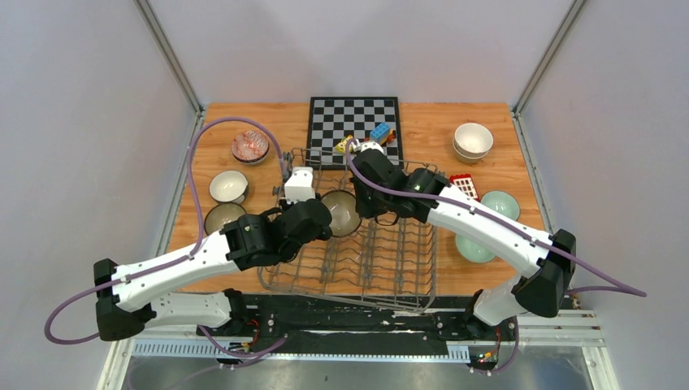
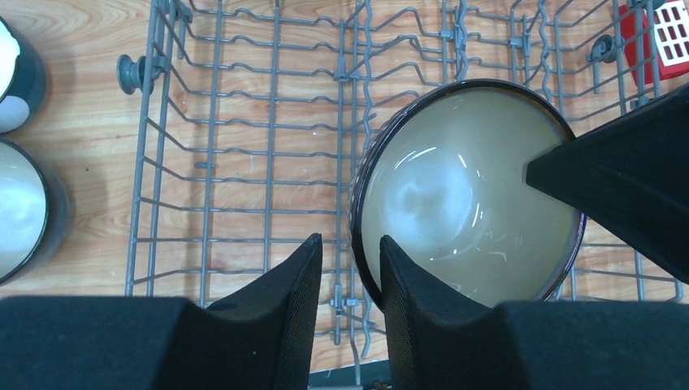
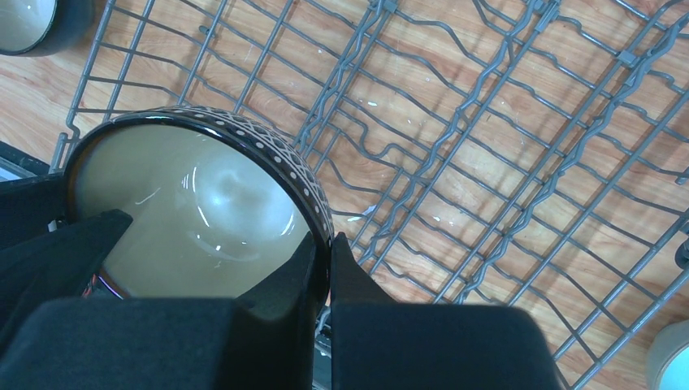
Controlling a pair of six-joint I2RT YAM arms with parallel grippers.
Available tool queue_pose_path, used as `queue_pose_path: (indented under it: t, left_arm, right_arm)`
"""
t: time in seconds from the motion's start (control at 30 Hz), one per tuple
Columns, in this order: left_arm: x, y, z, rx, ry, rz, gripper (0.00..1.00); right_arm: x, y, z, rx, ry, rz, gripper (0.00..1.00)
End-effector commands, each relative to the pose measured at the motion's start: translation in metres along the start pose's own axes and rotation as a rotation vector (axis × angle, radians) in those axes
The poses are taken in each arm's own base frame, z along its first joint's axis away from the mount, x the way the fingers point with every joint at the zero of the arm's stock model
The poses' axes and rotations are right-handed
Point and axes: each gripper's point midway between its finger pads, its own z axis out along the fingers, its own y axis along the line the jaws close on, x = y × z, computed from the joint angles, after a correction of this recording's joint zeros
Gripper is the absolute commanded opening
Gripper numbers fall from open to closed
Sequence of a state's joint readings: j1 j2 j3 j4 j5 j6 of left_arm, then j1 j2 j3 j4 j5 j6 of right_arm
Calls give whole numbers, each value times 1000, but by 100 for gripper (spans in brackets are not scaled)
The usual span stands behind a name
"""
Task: Unload the bowls from the dish rack
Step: Place the bowl with the bowl.
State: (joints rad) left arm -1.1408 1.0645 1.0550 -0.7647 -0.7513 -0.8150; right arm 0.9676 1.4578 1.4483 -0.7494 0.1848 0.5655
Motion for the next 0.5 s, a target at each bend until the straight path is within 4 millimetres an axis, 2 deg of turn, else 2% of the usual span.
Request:
queue_pose_path:
  t: [0.0,0.07,0.17,0.23,0.3,0.33,0.47]
  left_arm:
    - [-5,-4,3,-3,-11,-18,33]
    - [-4,-5,4,2,-9,-19,27]
    - [-4,-5,5,3,-9,-22,13]
    - [-3,-5,4,4,-10,-22,0]
    - [-4,-5,4,6,-12,-22,0]
    - [-4,-4,4,7,-14,-23,0]
    - [-8,4,2,-4,-25,-35,0]
  right_arm:
    - [-17,20,-9,-58,-57,31,0]
    - [-18,22,-10,-64,-59,29,0]
    - [-17,25,-10,-72,-57,27,0]
    - [-16,27,-9,-83,-50,21,0]
    - [-15,32,-10,-109,-42,7,0]
    - [-15,35,-10,-124,-41,-2,5]
    - [-18,44,-16,-182,-48,-38,42]
